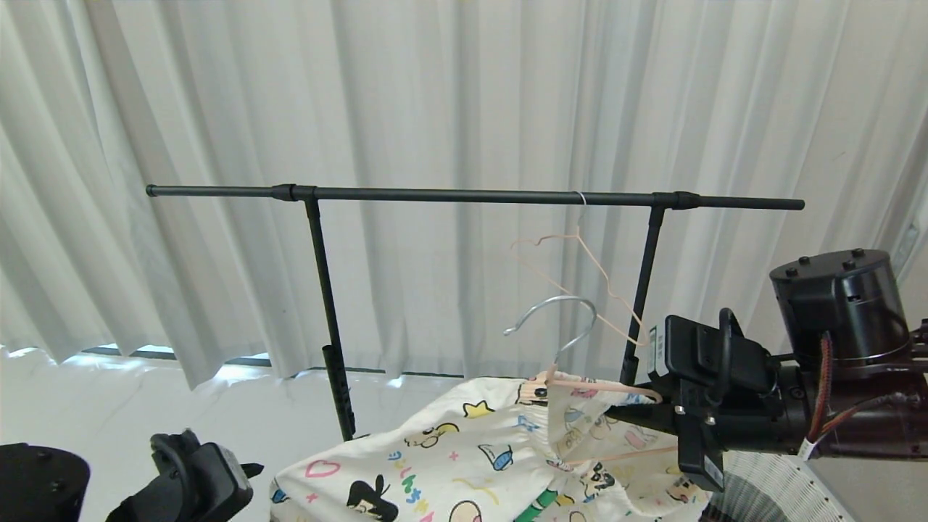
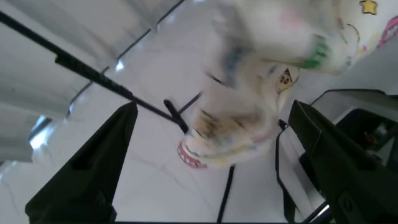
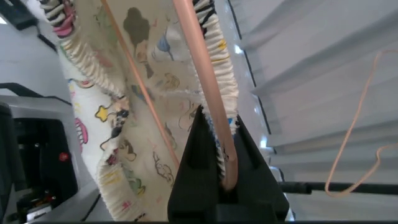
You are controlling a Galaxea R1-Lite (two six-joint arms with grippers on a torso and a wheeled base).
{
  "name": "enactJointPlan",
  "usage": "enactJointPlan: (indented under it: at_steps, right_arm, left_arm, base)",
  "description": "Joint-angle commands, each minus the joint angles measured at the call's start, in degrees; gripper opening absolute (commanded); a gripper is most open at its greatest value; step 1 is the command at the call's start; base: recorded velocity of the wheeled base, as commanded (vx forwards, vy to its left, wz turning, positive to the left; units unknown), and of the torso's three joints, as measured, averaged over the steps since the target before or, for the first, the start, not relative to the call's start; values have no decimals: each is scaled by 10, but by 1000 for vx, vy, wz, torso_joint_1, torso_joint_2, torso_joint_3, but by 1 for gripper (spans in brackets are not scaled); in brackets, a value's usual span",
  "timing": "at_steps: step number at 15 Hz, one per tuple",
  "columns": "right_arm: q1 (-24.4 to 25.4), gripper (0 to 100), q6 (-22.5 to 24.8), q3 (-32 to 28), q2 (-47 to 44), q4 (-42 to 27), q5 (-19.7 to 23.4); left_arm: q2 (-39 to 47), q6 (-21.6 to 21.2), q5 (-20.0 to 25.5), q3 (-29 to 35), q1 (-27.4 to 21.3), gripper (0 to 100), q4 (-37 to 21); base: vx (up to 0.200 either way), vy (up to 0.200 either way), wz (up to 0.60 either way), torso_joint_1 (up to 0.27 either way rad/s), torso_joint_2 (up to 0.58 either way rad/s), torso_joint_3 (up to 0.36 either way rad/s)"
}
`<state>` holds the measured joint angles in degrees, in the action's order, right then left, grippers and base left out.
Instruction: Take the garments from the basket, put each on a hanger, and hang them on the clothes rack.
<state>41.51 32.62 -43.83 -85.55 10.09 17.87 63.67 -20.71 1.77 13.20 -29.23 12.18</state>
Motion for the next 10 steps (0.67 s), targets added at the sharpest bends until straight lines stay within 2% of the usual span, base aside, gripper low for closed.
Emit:
enactJointPlan:
  at_steps: [1,2,3,6,10]
  right_arm:
    - [0,0,1,1,7,0,4]
    - [0,0,1,1,7,0,4]
    - [0,0,1,1,7,0,4]
    - [-7,0,0,2,8,0,4]
    - [-42,0,0,1,19,0,4]
  left_arm:
    - [45,17,2,11,19,100,14]
    - [46,35,2,10,19,100,25]
    - [46,42,2,7,19,0,29]
    - [45,44,0,0,30,0,29]
    - [45,44,1,-12,145,0,29]
  base:
    - [0,0,0,0,0,0]
    - [0,0,0,0,0,0]
    - [0,0,0,0,0,0]
    - [0,0,0,0,0,0]
    - [0,0,0,0,0,0]
